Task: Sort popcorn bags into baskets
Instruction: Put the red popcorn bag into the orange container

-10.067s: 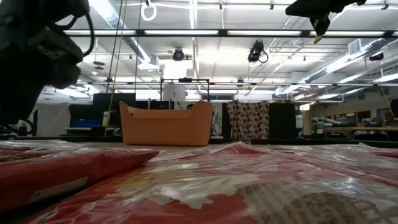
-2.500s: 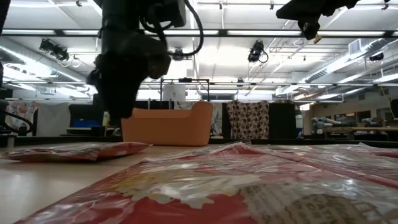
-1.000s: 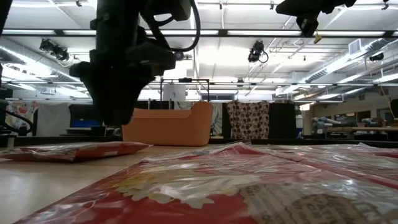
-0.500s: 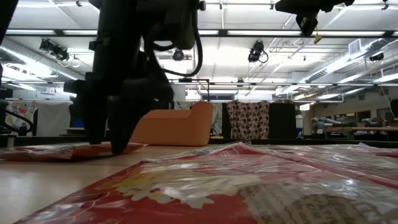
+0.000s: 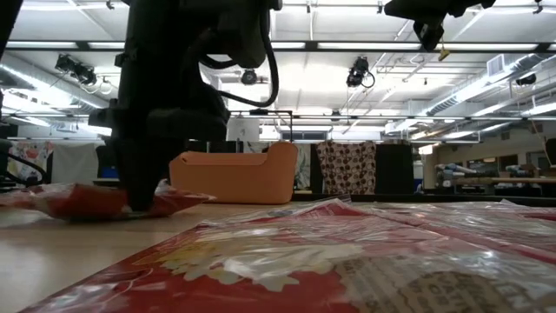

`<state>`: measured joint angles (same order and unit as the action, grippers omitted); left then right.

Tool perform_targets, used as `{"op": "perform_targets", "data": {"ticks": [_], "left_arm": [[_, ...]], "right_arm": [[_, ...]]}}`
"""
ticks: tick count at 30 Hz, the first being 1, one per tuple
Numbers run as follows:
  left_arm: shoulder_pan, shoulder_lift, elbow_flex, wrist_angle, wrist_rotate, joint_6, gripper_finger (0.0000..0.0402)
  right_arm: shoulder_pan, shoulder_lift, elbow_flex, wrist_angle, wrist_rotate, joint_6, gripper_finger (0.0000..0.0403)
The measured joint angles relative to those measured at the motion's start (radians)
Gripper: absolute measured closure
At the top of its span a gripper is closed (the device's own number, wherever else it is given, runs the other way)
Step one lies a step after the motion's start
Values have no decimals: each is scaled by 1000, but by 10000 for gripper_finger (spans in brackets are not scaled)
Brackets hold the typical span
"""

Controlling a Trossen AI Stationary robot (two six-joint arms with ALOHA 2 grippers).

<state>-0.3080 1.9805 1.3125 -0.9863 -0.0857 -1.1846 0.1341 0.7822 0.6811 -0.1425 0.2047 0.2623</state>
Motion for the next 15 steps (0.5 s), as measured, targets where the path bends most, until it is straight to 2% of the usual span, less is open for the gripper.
{"op": "perform_targets", "data": {"ticks": [10,13,15], "left_arm": [[56,-137,94,-124,-4,243,383],[103,-187,146,-213,-55,307,383],[141,-217,188,-274,-128,358,383]], "right_arm": [[0,0,0,8,0,-2,386],[0,0,0,8,0,-2,386],[0,0,0,9,0,-2,386]]}}
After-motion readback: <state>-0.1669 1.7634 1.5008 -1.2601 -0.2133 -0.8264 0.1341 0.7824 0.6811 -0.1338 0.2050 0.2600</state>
